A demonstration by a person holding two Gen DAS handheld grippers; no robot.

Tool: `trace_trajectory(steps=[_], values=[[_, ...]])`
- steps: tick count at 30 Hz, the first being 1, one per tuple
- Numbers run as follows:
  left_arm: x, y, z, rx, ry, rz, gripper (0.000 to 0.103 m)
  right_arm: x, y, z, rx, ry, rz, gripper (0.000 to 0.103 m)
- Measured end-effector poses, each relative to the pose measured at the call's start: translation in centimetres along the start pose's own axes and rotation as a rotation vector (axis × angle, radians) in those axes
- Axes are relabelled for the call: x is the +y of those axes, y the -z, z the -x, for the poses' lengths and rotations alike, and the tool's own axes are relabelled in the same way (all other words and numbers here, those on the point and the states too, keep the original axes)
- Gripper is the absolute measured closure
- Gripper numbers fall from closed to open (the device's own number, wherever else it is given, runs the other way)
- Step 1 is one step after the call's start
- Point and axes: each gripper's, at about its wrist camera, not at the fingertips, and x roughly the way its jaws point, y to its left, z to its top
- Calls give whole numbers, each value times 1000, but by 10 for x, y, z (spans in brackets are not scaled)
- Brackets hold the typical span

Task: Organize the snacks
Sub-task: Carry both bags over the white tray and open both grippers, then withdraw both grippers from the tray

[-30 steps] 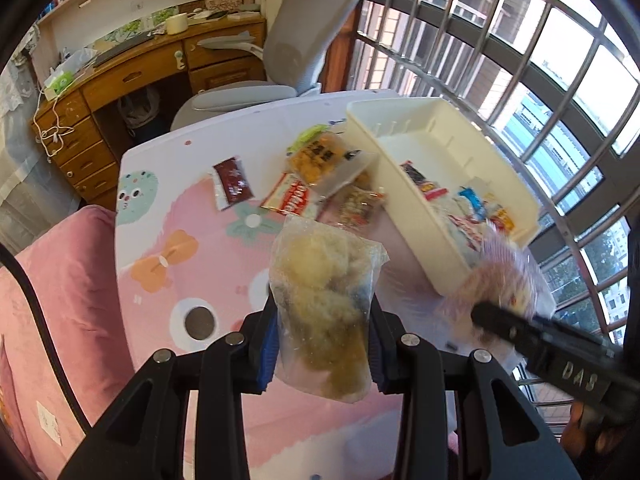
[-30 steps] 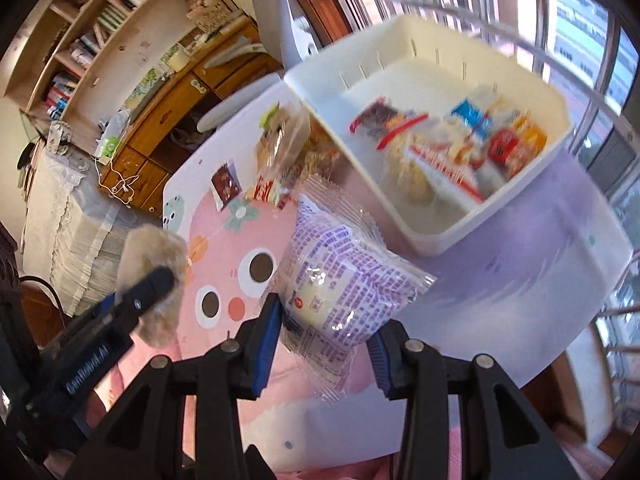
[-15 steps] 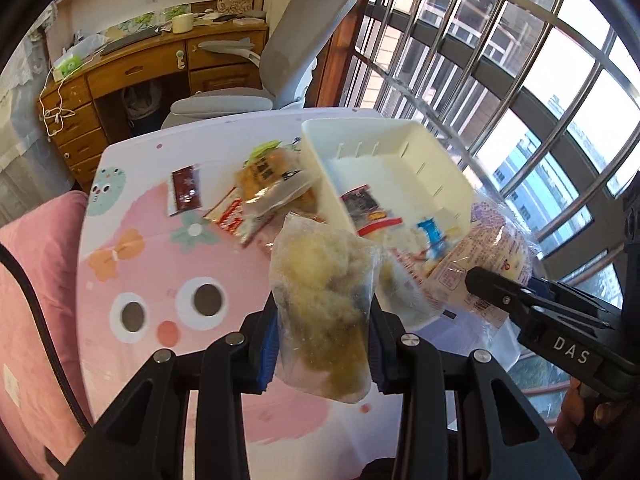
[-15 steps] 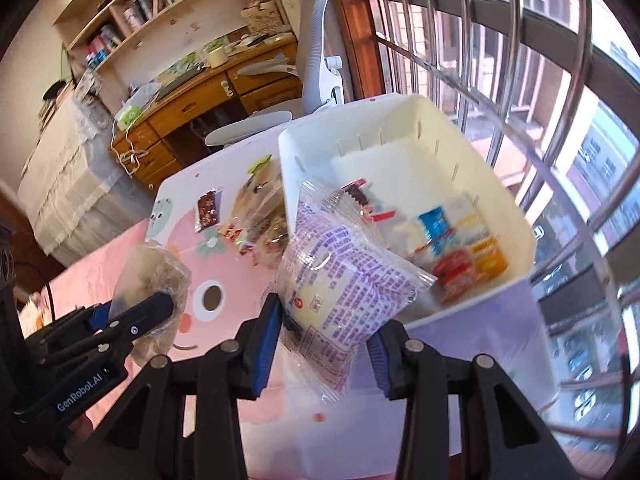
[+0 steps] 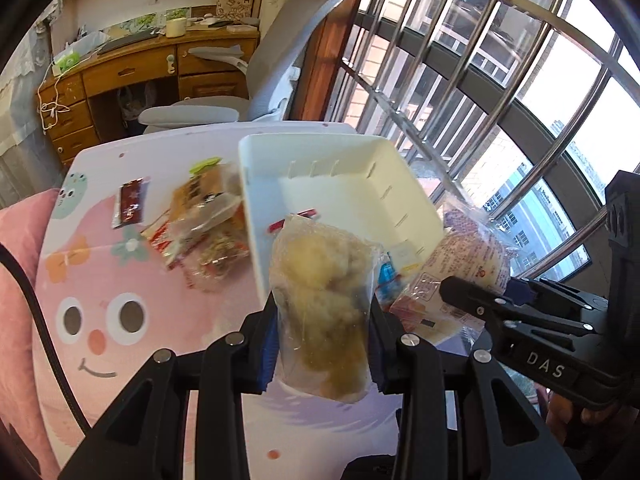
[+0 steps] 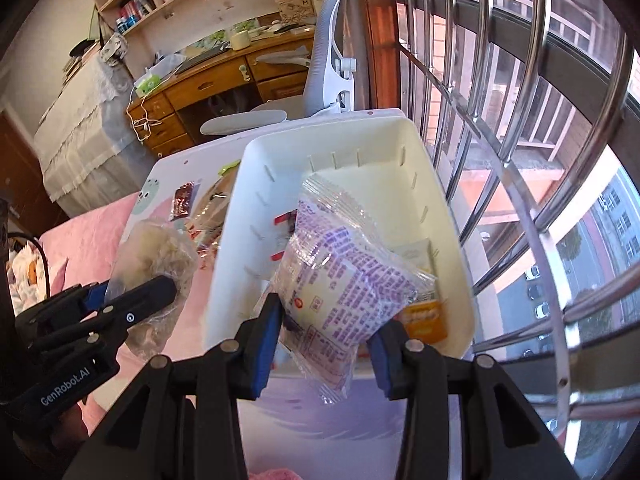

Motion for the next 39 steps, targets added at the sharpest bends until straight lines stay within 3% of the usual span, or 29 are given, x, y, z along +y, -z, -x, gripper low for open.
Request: trace_trajectory(steps=[7, 12, 18, 28, 36, 39], values=[[-28, -8, -19, 15, 17, -19, 67, -26, -7, -3, 15, -6, 33, 60], [-36, -9, -23, 15, 16, -17, 47, -39, -8, -9, 38, -21, 2, 59], [-35, -6, -19, 22, -13, -17, 41, -45, -3, -13, 63, -38, -31, 59], [-15, 6, -11, 54, -44, 13, 38, -28, 3, -15, 74, -60, -31, 59], [25, 23, 3, 58, -58, 90, 36, 5, 7, -17, 81, -62, 14, 59], [46, 30, 9, 66, -51, 131, 28, 21, 10, -17, 86, -59, 34, 59]])
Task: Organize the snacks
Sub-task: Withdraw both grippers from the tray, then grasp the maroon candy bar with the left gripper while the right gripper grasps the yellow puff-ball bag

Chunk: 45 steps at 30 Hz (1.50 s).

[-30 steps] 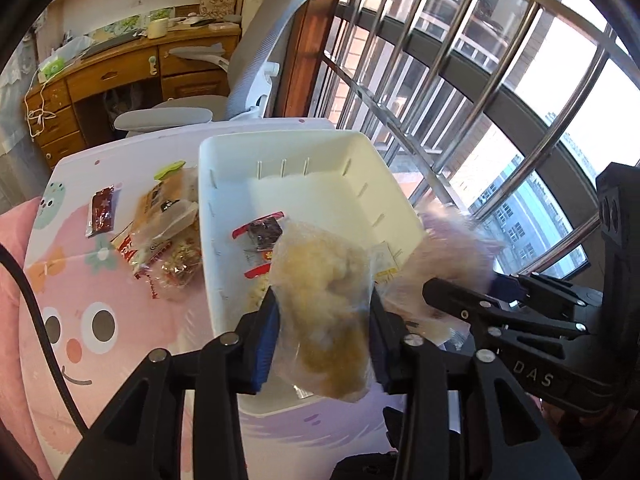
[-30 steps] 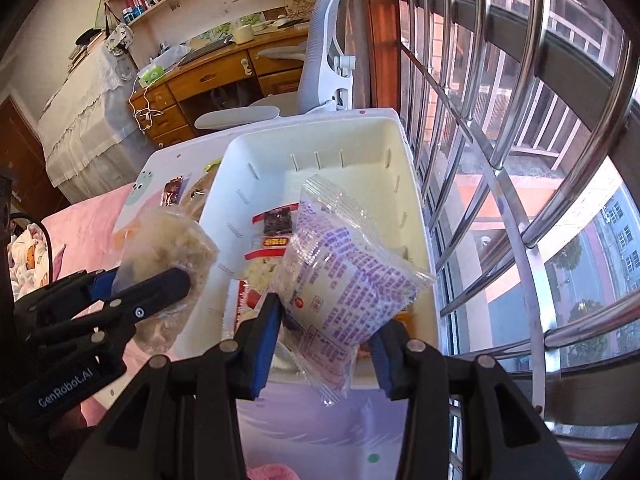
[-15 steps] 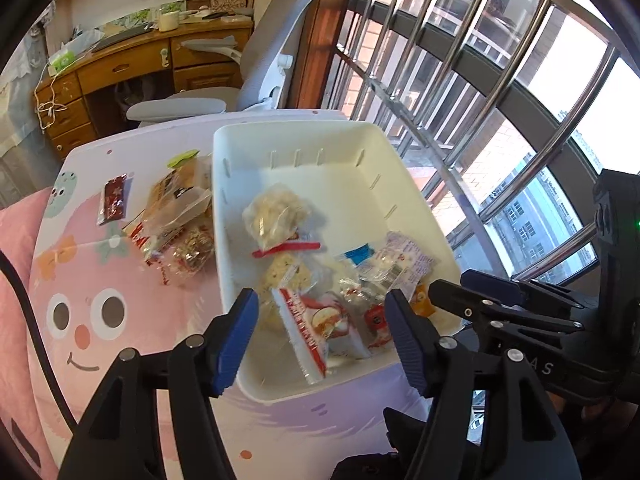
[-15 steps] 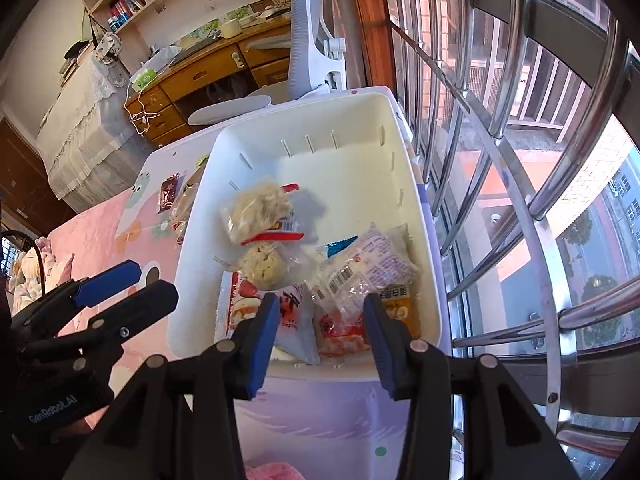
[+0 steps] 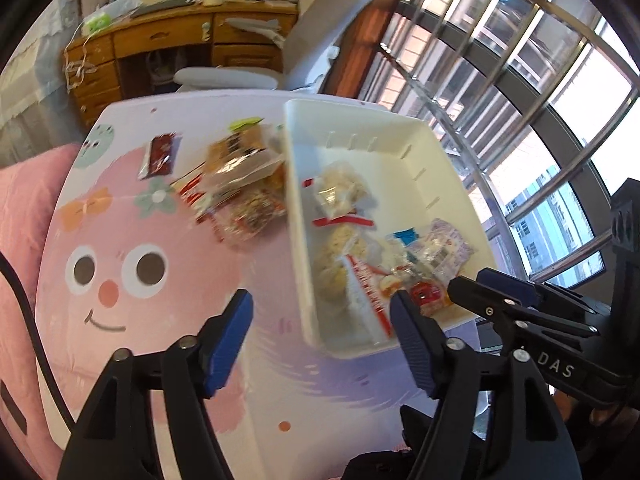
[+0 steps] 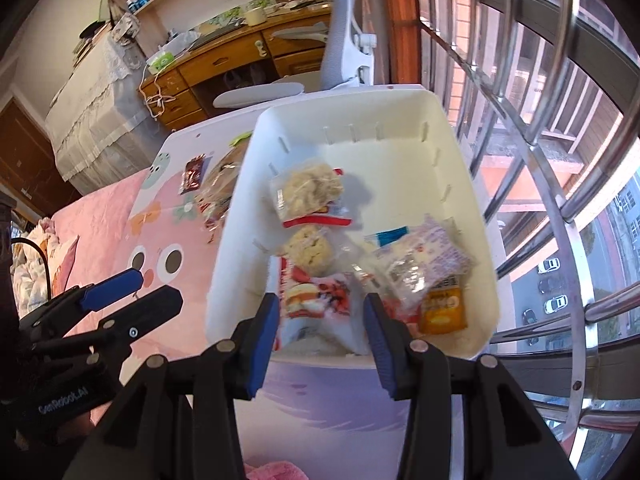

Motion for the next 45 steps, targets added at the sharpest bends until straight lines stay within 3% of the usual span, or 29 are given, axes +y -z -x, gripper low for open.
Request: trace_trajectory(steps=[16, 27, 31, 39, 45], values=[[109, 13, 26, 68, -29, 21, 22, 102, 11, -19, 16, -18, -20, 58], [191, 1, 36, 136, -45, -6, 22, 171, 14, -37, -18, 33, -85, 39], [213, -8, 30, 147, -71, -17, 22, 189, 12, -40, -41, 75, -86, 25], [247, -23, 14, 171, -95, 19, 22, 215, 2, -46, -59, 179, 18, 20], [262, -34, -3, 203, -125, 58, 22, 220, -17, -59, -62, 197, 60, 20]])
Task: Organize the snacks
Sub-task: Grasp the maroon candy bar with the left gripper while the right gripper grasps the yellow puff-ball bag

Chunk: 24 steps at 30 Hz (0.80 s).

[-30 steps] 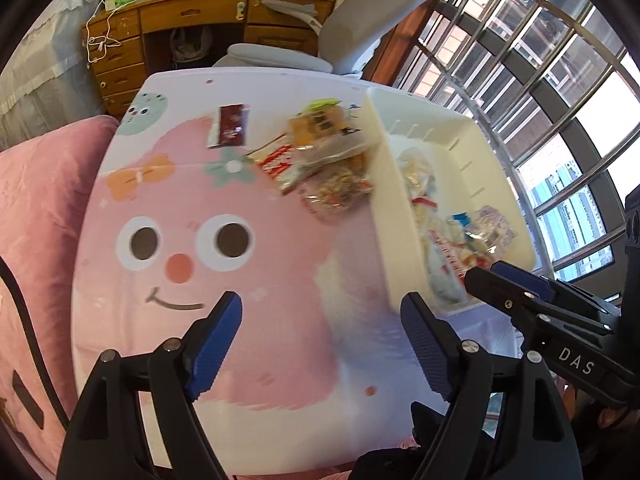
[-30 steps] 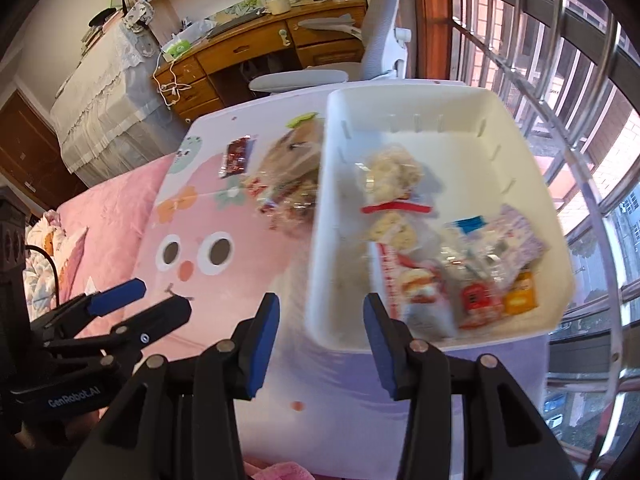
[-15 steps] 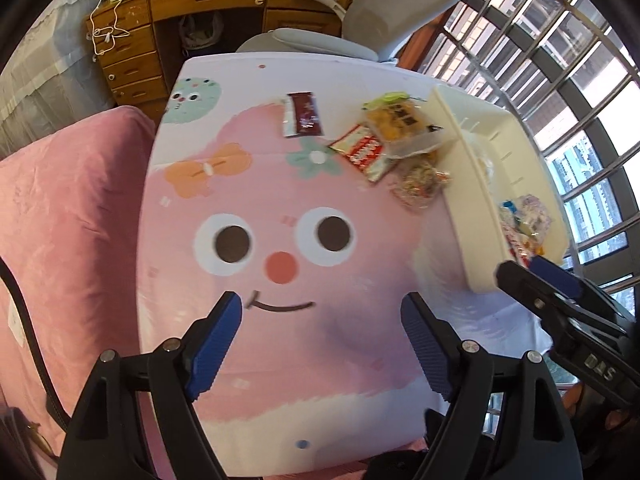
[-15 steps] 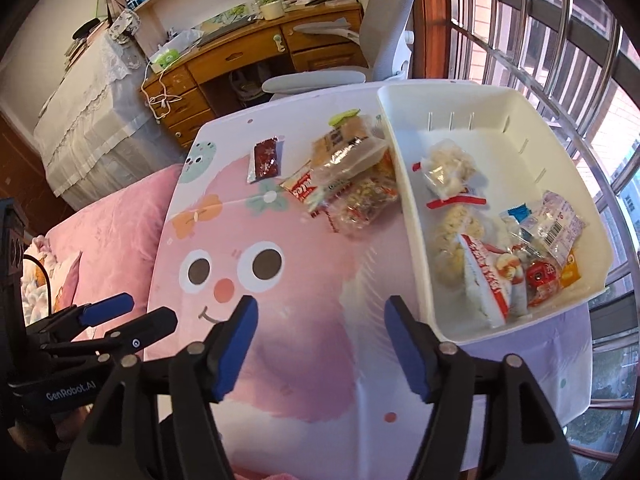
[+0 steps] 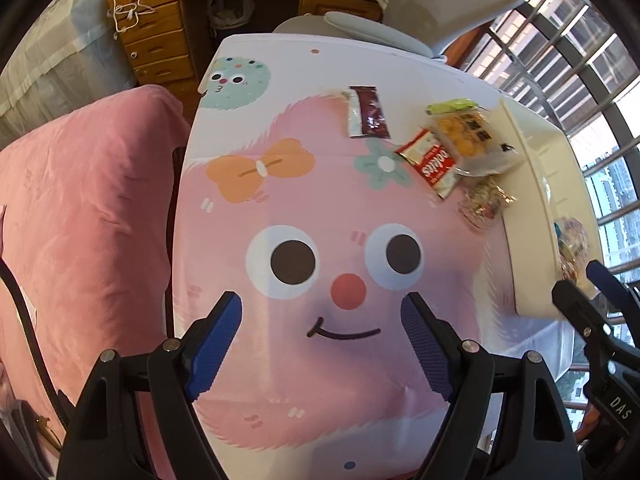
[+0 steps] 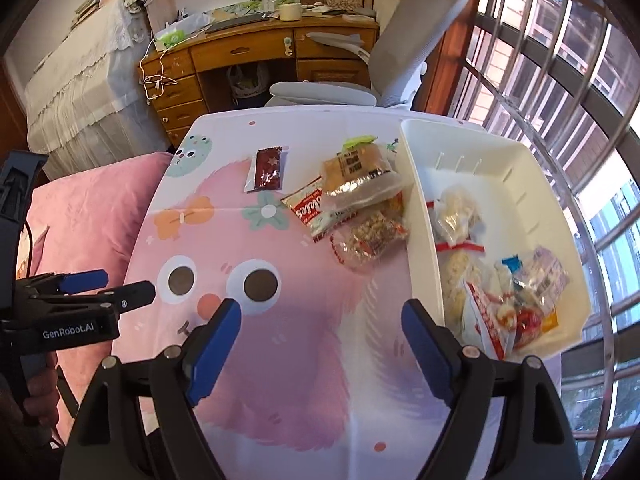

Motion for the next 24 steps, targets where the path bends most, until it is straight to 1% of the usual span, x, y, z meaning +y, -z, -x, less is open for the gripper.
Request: trace_trajectory(steps=[2, 5, 9, 12, 19, 24], values=[[1, -6, -5, 7, -10, -4, 22, 0, -7, -6, -12, 5, 9, 20], [1, -18, -15, 22, -47, -13, 22, 0, -20, -16, -19, 27, 29, 20], [0, -38, -30, 39, -56, -28, 22, -2, -39, -32, -42, 45, 40, 20], [-1, -58, -44, 48, -67, -37, 22, -3, -51, -44, -57, 66, 55, 20], [-14, -111, -76, 38, -83, -64, 22, -5, -76, -76, -77, 119, 90, 20], [-25, -146, -99, 33, -93, -69, 22, -8, -92, -98, -83, 135, 99, 20]])
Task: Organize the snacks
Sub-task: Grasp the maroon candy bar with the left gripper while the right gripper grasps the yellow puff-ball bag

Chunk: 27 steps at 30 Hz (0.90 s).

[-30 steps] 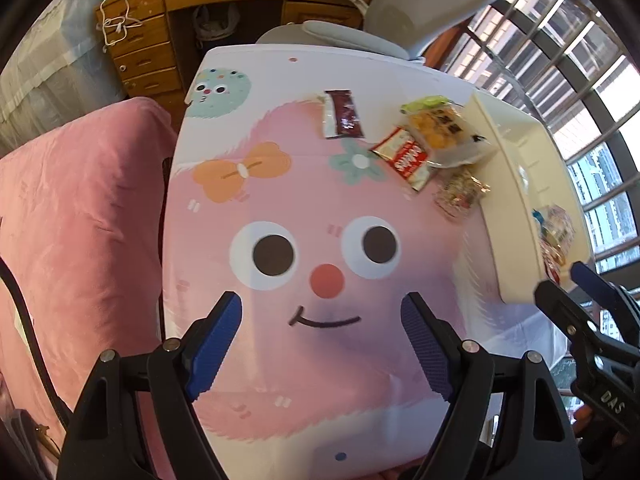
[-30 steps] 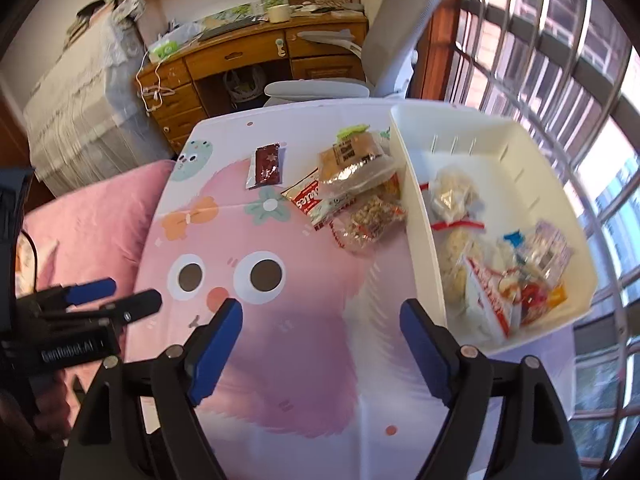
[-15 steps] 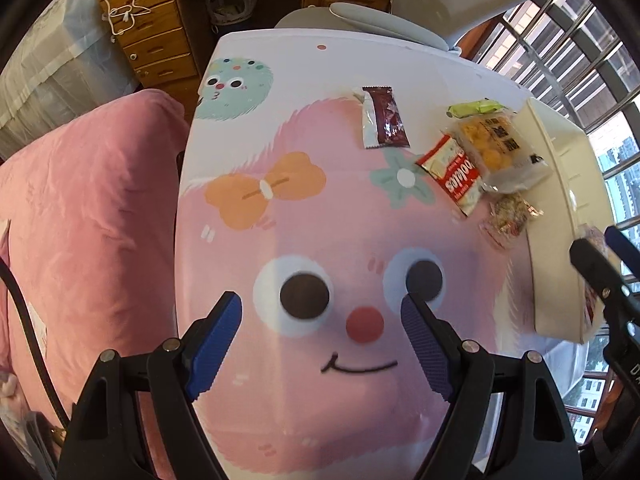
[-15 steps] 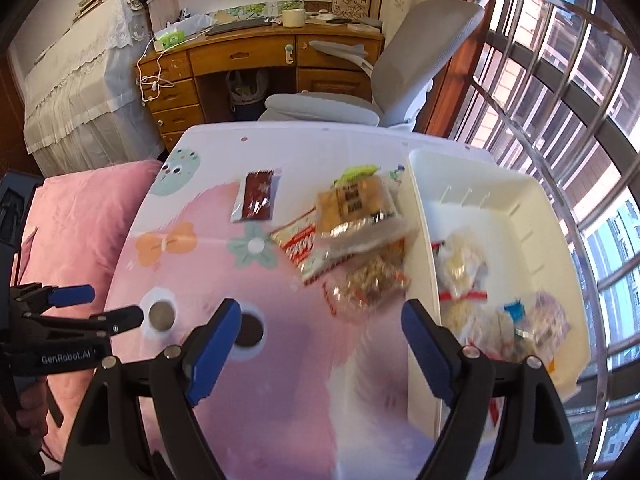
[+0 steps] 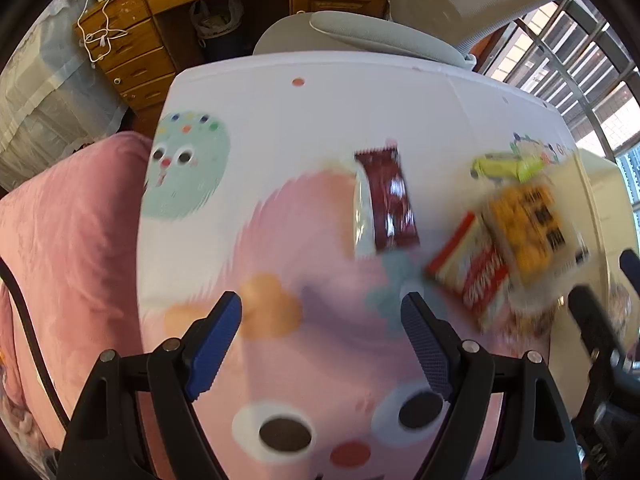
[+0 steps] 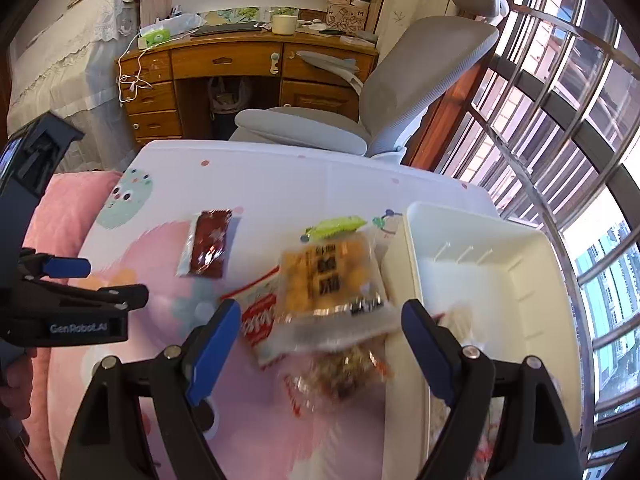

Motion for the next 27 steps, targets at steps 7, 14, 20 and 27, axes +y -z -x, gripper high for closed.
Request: trace_trajectory(steps=[7, 14, 20, 27], values=[[-14, -42, -24, -13, 14, 17, 22, 4, -6, -29, 8, 35, 44, 20], [-27, -60, -48, -7, 15, 19, 22, 3, -8, -51, 47, 62, 46, 20], [-34, -66, -67, 5, -13, 7, 22, 12, -9, -66, 73, 98, 73, 20], [-35, -69, -74, -25, -24, 3, 29, 19, -8, -73, 77, 123, 90, 18]])
